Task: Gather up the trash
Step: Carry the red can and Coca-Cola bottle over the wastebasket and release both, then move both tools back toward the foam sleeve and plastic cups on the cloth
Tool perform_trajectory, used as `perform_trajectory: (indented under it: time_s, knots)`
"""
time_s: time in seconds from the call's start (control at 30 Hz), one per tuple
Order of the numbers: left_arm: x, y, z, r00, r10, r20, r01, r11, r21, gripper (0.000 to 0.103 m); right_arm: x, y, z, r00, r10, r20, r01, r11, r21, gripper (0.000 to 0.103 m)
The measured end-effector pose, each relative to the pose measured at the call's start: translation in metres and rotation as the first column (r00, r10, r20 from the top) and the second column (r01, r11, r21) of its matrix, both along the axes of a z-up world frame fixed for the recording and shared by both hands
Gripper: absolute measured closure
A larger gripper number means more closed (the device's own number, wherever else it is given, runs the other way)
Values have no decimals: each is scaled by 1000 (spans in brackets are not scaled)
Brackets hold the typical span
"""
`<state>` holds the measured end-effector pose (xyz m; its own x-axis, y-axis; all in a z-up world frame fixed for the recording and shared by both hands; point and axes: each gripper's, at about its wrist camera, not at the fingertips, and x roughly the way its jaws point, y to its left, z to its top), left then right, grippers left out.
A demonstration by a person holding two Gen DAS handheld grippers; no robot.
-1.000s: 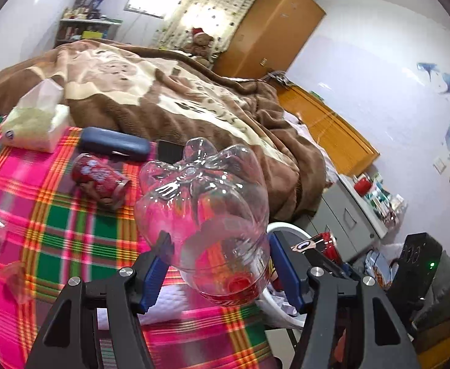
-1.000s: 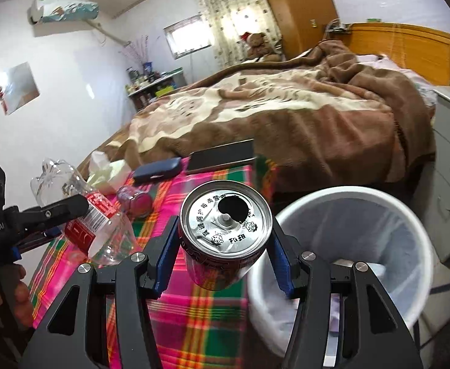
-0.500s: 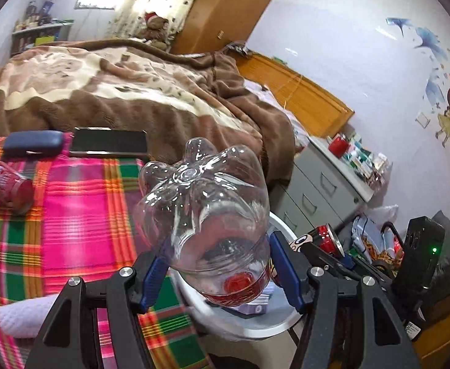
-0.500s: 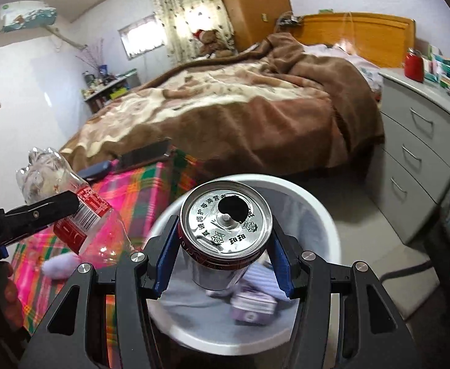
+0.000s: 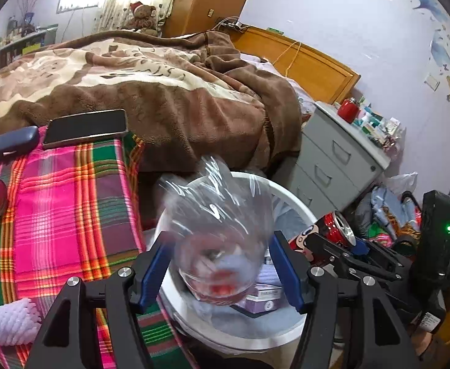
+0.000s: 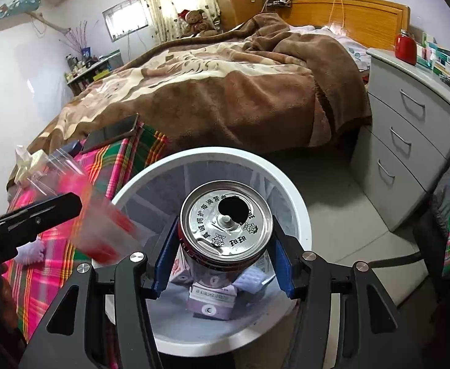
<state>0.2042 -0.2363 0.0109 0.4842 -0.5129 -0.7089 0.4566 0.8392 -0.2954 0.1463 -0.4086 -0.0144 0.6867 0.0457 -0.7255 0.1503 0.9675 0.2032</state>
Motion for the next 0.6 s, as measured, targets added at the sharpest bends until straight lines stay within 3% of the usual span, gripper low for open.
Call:
perform_trajectory:
  time_s: [0.13, 0.6]
  knots:
    - [0, 2, 2, 1000, -1, 10, 1, 1000, 2, 28, -1, -1, 4, 1000, -14, 18, 15, 1000, -15, 41]
    - [-14, 36, 12, 998, 48, 28, -47, 999, -19, 28, -9, 11, 16, 998, -20, 62, 20, 1000, 0, 41]
